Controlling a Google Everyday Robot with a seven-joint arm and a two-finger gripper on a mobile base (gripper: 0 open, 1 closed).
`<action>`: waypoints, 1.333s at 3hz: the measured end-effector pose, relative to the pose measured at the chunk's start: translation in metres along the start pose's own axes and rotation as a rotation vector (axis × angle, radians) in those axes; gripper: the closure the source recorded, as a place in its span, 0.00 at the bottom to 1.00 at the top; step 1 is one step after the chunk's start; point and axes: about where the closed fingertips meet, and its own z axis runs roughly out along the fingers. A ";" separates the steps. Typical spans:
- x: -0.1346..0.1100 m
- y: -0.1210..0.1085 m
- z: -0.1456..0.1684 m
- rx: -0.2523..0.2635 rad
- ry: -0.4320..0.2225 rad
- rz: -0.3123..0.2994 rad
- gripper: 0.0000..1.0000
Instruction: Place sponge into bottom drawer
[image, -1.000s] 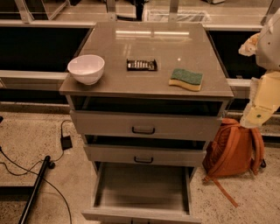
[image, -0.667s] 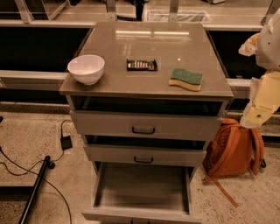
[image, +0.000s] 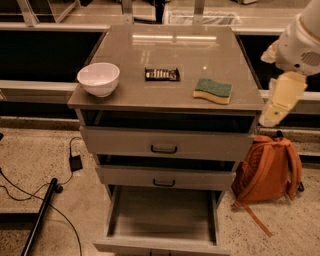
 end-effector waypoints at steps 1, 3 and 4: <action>0.003 -0.055 0.030 -0.023 -0.032 0.012 0.00; 0.000 -0.142 0.113 -0.083 -0.092 0.081 0.00; -0.016 -0.157 0.148 -0.126 -0.141 0.094 0.17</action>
Offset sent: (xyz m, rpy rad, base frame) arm 0.2006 -0.0452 -0.0555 0.1276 0.0369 -0.0476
